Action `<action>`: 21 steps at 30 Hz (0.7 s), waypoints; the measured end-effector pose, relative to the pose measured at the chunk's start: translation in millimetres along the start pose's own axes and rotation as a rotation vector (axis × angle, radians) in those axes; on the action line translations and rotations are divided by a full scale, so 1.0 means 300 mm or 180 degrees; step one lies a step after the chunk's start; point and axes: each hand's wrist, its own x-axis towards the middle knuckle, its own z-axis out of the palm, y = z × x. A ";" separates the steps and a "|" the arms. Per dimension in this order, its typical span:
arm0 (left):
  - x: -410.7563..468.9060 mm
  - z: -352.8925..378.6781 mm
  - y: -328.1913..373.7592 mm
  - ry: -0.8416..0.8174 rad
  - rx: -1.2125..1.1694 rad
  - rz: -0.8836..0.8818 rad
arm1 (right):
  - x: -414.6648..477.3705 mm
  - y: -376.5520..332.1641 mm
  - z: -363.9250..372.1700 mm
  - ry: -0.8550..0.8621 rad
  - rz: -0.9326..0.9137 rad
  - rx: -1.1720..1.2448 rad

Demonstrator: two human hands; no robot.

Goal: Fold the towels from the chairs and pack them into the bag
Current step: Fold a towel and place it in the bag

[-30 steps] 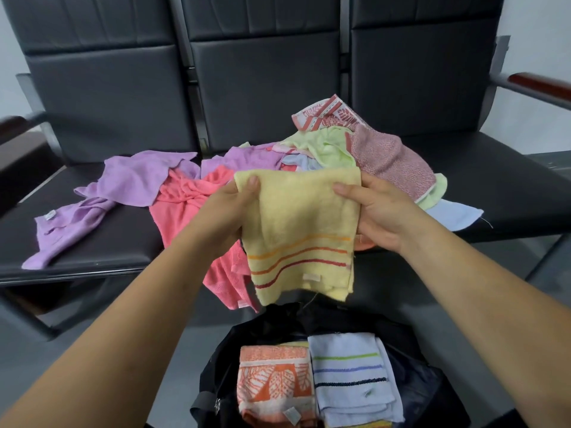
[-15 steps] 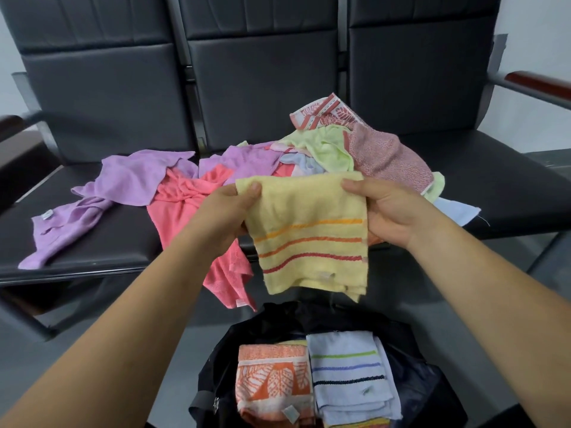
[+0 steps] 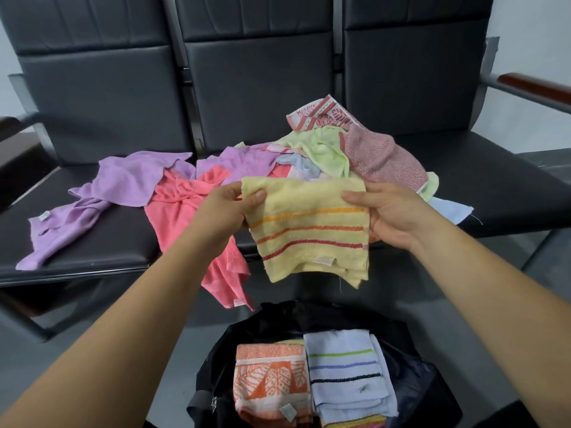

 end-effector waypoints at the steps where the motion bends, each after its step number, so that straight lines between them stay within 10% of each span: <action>1: 0.000 0.000 -0.002 0.0040 -0.0009 0.0003 | -0.006 0.000 -0.001 0.0103 -0.0023 -0.0107; 21: -0.066 0.159 -0.056 -0.0268 -0.0554 0.0500 | -0.169 0.038 -0.109 0.0766 -0.1705 -0.1189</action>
